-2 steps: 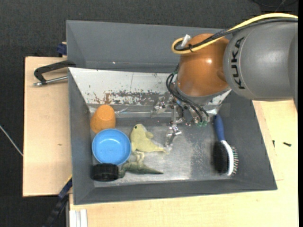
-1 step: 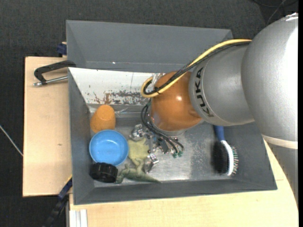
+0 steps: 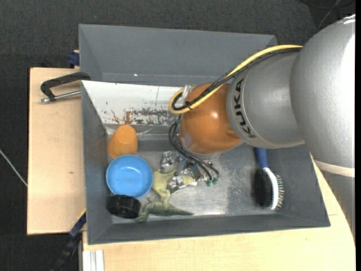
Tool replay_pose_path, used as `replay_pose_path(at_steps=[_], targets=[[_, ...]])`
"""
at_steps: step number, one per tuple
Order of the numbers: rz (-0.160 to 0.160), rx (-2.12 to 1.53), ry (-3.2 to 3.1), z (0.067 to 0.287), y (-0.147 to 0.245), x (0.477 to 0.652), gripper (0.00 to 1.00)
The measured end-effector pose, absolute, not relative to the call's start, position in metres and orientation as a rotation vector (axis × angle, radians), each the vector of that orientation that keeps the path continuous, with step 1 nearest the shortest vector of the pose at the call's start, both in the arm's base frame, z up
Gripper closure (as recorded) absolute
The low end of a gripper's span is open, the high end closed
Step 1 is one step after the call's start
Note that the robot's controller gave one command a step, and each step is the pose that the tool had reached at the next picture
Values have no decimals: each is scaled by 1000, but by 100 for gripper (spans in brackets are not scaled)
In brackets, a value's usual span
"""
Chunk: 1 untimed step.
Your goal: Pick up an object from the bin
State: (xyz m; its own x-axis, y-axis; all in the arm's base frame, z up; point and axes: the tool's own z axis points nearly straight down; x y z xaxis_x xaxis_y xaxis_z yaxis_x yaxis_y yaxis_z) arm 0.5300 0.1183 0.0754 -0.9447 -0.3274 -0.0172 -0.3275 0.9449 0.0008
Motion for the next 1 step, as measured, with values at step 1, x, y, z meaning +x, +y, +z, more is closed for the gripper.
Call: replay_pose_path(at_steps=[1], targets=[[5,-577,3072,235,151,533,100]])
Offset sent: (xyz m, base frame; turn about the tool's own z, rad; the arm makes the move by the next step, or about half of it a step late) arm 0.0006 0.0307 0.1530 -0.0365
